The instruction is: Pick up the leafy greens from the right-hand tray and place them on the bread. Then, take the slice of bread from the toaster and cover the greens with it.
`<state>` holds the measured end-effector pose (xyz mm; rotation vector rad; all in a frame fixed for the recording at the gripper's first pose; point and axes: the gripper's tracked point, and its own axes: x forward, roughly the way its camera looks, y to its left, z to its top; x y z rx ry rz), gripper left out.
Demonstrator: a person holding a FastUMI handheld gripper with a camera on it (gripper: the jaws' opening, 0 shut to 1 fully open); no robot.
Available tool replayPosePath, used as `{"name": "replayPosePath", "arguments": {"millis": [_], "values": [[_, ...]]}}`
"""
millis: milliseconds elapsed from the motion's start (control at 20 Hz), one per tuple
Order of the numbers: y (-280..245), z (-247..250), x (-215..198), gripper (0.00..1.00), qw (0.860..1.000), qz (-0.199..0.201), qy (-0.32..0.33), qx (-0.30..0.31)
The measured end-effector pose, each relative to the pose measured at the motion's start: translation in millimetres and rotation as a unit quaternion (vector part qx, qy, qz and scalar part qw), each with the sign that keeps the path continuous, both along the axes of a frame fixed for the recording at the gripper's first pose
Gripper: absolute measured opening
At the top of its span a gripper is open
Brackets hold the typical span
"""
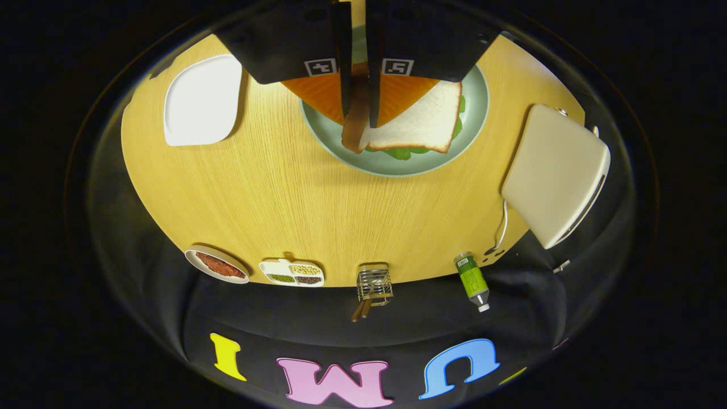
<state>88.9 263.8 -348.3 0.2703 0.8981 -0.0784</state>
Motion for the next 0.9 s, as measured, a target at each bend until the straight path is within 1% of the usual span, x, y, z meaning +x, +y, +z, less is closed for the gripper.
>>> {"name": "replayPosePath", "arguments": {"millis": [100,150,200,250,300,400,450,500,600,650,700,900], "values": [[-5,-2,0,0.23,0.999,0.018,-0.005,-0.039],[-9,-2,0,0.35,0.998,0.022,-0.006,-0.055],[-16,-4,1,0.40,0.997,0.020,-0.007,-0.076],[-20,-5,1,0.55,0.996,0.025,-0.004,-0.080],[-20,-4,-1,0.59,0.997,0.024,-0.004,-0.079],[-26,-1,-1,0.64,0.997,0.020,-0.007,-0.081],[-29,1,-1,0.75,0.996,0.020,-0.010,-0.081],[-31,3,-2,0.77,0.996,0.020,-0.013,-0.085],[-39,11,-5,0.88,0.995,0.016,-0.027,-0.093],[-42,15,-4,0.97,0.995,0.013,-0.035,-0.095],[-47,23,-6,0.98,0.994,0.009,-0.043,-0.097],[-58,49,-8,0.99,0.995,0.000,-0.065,-0.077]]}}
